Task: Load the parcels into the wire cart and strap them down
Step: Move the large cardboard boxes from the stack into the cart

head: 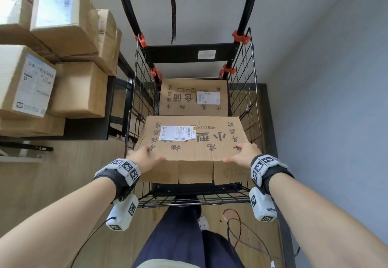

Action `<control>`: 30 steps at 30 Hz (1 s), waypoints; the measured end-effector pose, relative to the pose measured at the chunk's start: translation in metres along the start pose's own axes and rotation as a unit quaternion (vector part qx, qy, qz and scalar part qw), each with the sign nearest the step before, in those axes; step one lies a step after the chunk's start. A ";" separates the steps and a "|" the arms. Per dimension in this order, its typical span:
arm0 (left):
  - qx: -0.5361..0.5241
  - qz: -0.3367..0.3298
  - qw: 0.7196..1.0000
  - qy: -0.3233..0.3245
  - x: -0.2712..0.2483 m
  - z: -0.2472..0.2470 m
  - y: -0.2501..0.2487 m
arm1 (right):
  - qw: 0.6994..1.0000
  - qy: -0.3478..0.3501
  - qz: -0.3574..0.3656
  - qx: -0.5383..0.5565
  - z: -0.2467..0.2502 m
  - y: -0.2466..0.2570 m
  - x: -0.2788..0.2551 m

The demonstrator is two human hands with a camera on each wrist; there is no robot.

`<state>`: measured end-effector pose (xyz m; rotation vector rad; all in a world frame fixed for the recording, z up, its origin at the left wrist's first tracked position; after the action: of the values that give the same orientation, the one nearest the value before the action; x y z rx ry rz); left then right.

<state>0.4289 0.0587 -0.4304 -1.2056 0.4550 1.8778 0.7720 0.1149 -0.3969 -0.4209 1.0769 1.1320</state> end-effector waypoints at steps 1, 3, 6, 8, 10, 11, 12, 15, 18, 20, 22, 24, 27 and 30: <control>0.001 0.008 1.000 0.007 0.007 -0.004 0.003 | 1.000 0.011 -0.005 -0.004 -0.004 0.000 0.005; 0.012 0.025 1.000 0.012 0.019 -0.010 0.006 | 1.000 0.020 -0.018 -0.007 -0.010 -0.003 0.016; 0.020 0.041 0.999 0.024 0.036 -0.019 0.006 | 0.999 0.022 -0.031 -0.004 -0.016 -0.007 0.032; 0.026 0.044 0.998 0.032 0.050 -0.024 0.002 | 0.999 0.024 -0.038 -0.005 -0.020 -0.009 0.044; 0.024 0.044 0.998 0.039 0.062 -0.028 0.001 | 0.999 0.022 -0.046 -0.010 -0.024 -0.011 0.057; 0.022 0.046 0.998 0.043 0.068 -0.028 0.001 | 0.998 0.021 -0.053 -0.010 -0.026 -0.012 0.064; 0.021 0.045 0.998 0.047 0.076 -0.030 0.002 | 0.998 0.023 -0.056 -0.004 -0.029 -0.014 0.071; 0.017 0.038 0.998 0.052 0.101 -0.033 0.000 | 0.998 0.027 -0.062 0.004 -0.038 -0.020 0.094; 0.025 0.046 0.997 0.051 0.121 -0.037 -0.003 | 0.998 0.023 -0.064 0.006 -0.042 -0.019 0.117; 0.012 0.044 0.997 0.057 0.137 -0.044 -0.003 | 0.998 0.019 -0.059 0.006 -0.042 -0.016 0.134; -0.010 0.038 0.998 0.055 0.159 -0.051 -0.001 | 0.998 0.019 -0.057 0.010 -0.041 -0.014 0.149; -0.028 0.038 0.997 0.061 0.176 -0.057 0.001 | 0.998 0.017 -0.063 0.018 -0.041 -0.017 0.164; -0.045 0.038 0.997 0.058 0.186 -0.061 -0.005 | 0.997 0.011 -0.067 0.033 -0.047 -0.022 0.186; -0.077 0.036 0.995 0.054 0.201 -0.073 -0.004 | 0.997 0.012 -0.062 0.039 -0.060 -0.027 0.207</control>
<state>0.4361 0.1034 -0.6396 -1.4145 0.4234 1.9451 0.7724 0.1658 -0.6082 -0.4356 1.0968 0.9745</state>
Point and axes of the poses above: each hand's wrist, its own x-axis towards the middle knuckle, its own z-axis out of the back of the hand, y = z × x, the point moved 7 cm from there along x, towards the middle knuckle, and after that the axes turned 9 degrees about y, right-handed, at the moved point
